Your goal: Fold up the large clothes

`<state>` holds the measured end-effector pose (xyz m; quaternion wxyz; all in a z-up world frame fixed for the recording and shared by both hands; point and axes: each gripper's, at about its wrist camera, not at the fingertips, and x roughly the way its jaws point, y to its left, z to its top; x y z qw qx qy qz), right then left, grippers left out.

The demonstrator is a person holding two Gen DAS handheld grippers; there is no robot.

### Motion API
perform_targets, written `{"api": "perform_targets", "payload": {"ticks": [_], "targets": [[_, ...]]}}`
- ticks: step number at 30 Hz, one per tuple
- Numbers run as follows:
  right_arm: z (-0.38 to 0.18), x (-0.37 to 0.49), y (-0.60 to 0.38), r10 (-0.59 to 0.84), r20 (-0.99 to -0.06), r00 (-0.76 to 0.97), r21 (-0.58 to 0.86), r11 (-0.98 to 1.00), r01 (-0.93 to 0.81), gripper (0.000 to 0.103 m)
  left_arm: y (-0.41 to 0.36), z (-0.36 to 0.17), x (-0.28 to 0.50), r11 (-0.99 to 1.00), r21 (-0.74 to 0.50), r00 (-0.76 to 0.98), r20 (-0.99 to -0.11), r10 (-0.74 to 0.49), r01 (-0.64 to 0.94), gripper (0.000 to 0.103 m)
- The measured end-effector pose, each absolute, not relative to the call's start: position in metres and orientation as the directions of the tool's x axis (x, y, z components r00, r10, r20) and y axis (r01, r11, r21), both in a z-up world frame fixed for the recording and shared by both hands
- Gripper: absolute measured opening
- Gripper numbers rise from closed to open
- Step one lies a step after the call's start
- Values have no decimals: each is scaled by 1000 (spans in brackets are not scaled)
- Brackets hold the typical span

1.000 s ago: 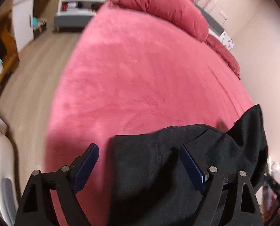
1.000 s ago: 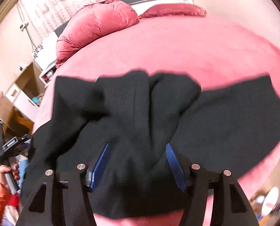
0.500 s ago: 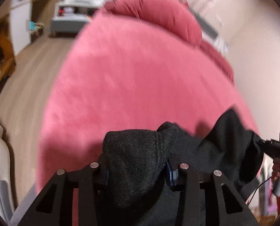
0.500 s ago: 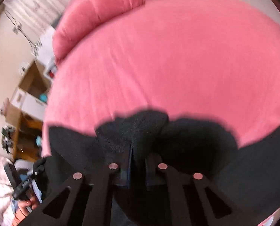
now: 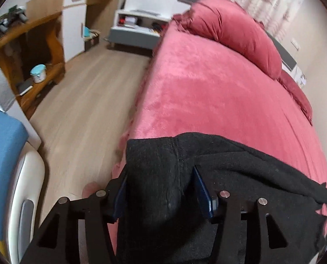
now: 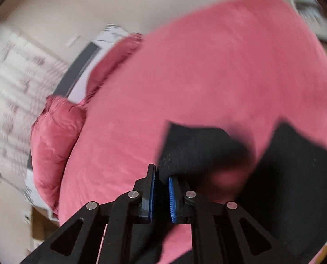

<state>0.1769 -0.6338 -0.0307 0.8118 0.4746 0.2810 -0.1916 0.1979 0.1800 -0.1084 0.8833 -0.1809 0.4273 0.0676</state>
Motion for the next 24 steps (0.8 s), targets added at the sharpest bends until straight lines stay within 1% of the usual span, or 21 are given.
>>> {"api": "perform_targets", "payload": {"ticks": [3, 5, 7, 8, 10, 11, 13, 15, 18, 20, 22, 23, 24], "targets": [[-55, 162, -635, -26, -652, 758, 672, 444, 593, 7, 170, -86, 188, 925, -259, 678, -735, -1, -279, 58], [-61, 145, -642, 2, -638, 770, 702, 413, 580, 7, 166, -78, 182, 929, -262, 713, -701, 2, -261, 61], [-60, 129, -639, 20, -629, 777, 716, 404, 569, 7, 156, -69, 175, 931, -271, 736, -677, -6, -243, 61], [-57, 121, -637, 28, -618, 786, 726, 405, 556, 7, 149, -64, 169, 933, -293, 758, -651, -33, -210, 61], [-41, 103, -635, 37, -580, 814, 744, 429, 512, 7, 131, -63, 164, 947, -289, 783, -618, -71, -142, 67], [-29, 95, -632, 40, -555, 831, 753, 449, 481, 7, 116, -64, 164, 963, -254, 787, -611, -87, -91, 73], [2, 81, -623, 49, -484, 874, 773, 491, 401, 7, 98, -73, 169, 979, -199, 785, -613, -96, -36, 74], [31, 82, -618, 45, -451, 891, 761, 542, 358, 6, 82, -91, 176, 989, -146, 759, -644, -99, 5, 74], [70, 120, -622, 24, -446, 895, 730, 588, 348, 6, 72, -120, 184, 995, -90, 719, -690, -84, 30, 74], [85, 158, -625, -3, -459, 888, 714, 593, 371, 6, 74, -135, 191, 994, -104, 687, -721, -96, 30, 76], [97, 220, -629, -75, -498, 864, 668, 602, 438, 7, 76, -137, 194, 991, -131, 676, -728, -118, 32, 78], [97, 247, -631, -103, -510, 854, 647, 608, 460, 12, 77, -139, 195, 989, -145, 672, -729, -131, 37, 80], [96, 273, -631, -143, -522, 841, 617, 618, 488, 22, 78, -140, 194, 988, -147, 670, -730, -134, 37, 81]]}}
